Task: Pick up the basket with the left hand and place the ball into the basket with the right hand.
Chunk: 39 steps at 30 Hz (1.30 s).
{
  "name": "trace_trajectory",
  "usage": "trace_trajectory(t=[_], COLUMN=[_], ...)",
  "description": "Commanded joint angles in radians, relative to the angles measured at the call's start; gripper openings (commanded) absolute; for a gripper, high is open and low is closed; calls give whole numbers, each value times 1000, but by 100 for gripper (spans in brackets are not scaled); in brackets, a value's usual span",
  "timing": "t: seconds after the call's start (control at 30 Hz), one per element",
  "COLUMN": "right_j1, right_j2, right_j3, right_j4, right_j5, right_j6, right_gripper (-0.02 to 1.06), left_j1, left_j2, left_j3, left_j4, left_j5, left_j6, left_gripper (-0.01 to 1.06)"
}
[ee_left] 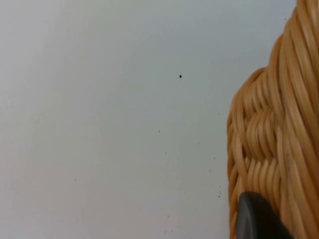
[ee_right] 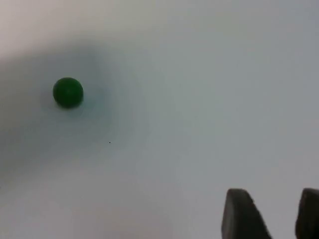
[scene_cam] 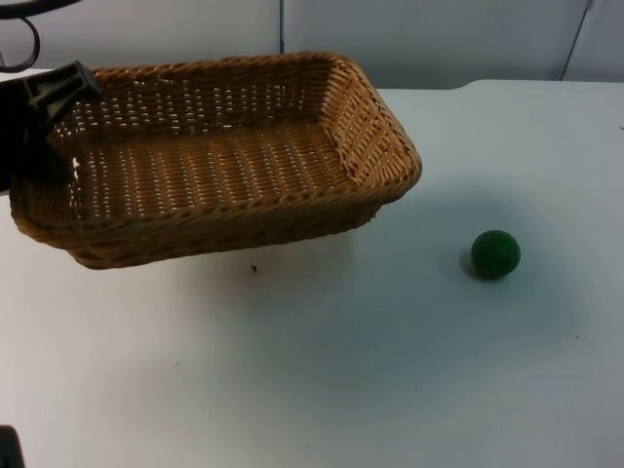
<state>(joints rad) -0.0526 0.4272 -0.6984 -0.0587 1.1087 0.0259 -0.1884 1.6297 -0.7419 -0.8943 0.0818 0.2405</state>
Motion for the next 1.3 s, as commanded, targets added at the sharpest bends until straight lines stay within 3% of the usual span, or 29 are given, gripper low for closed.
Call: trace_trajectory(t=[0.0, 0.07, 0.33, 0.43, 0.5, 0.63, 0.8, 1.17, 1.27], right_j1=[3, 3, 7, 80, 111, 238, 314, 354, 354], right_j2=[73, 174, 514, 657, 703, 870, 1003, 1251, 1335], right_j3=[-39, -73, -83, -83, -83, -83, -90, -146, -165], right_j4=[-12, -23, -12, -16, -16, -16, -16, -18, -23], right_j5=[-11, -29, -158, -225, -256, -451, -586, -762, -858], right_j6=[5, 5, 55, 98, 111, 192, 237, 237, 237], right_gripper=[45, 53, 70, 80, 81, 81, 81, 81, 81], left_j1=[-3, -3, -3, -3, -3, -3, -3, -3, -3], left_j2=[-15, -15, -15, -15, -15, -15, -15, -15, -15], left_j3=[-1, -1, -1, -1, -1, -1, -1, -1, -1], left_j4=[-16, -16, -16, -16, -16, -16, -16, -16, -16], left_j5=[-7, -7, -7, -7, -7, -7, -7, -7, -7], left_j6=[-11, -11, -11, -11, -11, -11, -11, -11, -11], left_gripper=[0, 0, 0, 0, 0, 0, 0, 0, 0])
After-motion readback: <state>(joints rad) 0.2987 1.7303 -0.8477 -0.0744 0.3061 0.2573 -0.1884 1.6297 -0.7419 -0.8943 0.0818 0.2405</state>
